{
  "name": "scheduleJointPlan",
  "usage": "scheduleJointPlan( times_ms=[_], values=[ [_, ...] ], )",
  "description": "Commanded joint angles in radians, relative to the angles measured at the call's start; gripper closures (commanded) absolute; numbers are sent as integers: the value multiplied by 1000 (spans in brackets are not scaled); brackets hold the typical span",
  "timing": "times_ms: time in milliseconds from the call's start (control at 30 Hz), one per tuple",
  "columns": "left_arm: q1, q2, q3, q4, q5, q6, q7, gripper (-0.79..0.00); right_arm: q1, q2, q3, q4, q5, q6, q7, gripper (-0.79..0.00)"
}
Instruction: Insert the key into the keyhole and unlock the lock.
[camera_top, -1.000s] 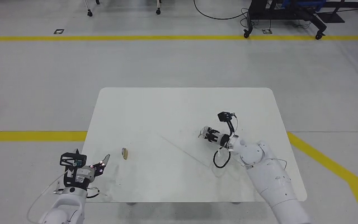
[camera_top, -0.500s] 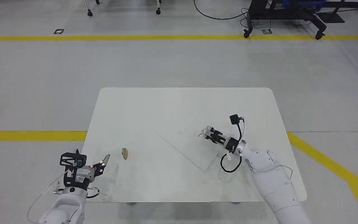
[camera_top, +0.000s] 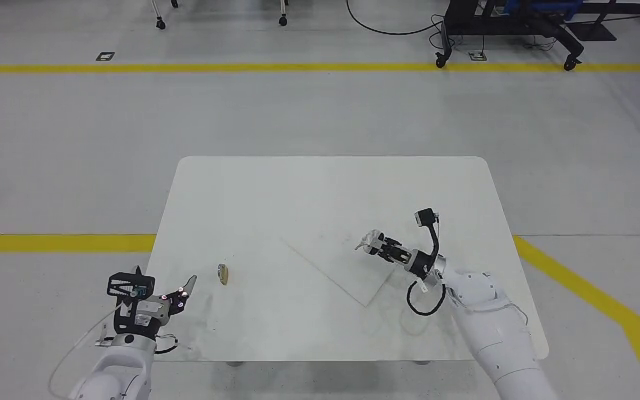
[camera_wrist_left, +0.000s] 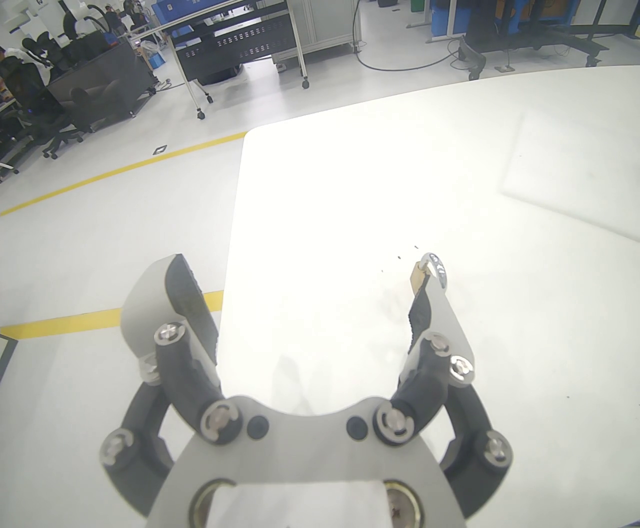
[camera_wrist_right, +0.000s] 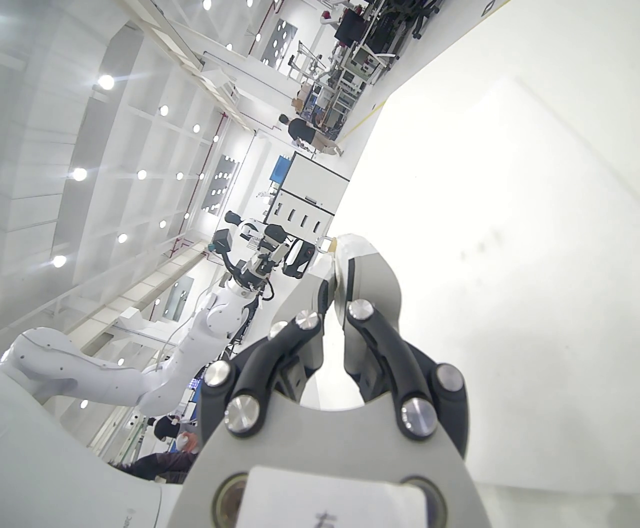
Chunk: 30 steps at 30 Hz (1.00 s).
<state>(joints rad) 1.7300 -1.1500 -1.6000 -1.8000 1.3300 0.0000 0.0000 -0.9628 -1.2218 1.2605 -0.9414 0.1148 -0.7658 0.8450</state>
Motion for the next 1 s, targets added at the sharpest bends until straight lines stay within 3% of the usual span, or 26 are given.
scheduleJointPlan(
  times_ms=[0,33,67,167,267,367,433,500,833,967],
  values=[
    [2,0,-9,-6,47,40,14,-785,0,0,0,0,0,0,0,0],
    [16,-1,2,-27,90,60,39,-785,0,0,0,0,0,0,0,0],
    [36,-2,22,-61,49,-5,65,-785,-2,0,0,-2,2,6,-5,0],
    [76,9,-48,-109,-203,-328,111,-785,-13,-9,-22,-49,48,65,-45,0],
    [64,21,-93,-113,-365,-563,50,-785,-16,-21,-50,-71,146,96,-37,0],
    [-4,32,-62,-84,-552,-736,-95,-785,-14,-31,-73,-74,249,107,4,0],
    [-77,37,-2,-64,-672,-785,-232,-785,-10,-36,-85,-69,289,108,18,0],
    [-155,43,51,-38,-761,-777,-385,-785,-5,-40,-93,-59,312,104,27,0],
    [-164,43,70,-40,-781,-764,-388,-785,-2,-41,-95,-53,319,104,29,0],
    [-230,42,160,36,-992,-818,-461,-785,-18,-43,-104,-94,331,141,19,0]
  ],
)
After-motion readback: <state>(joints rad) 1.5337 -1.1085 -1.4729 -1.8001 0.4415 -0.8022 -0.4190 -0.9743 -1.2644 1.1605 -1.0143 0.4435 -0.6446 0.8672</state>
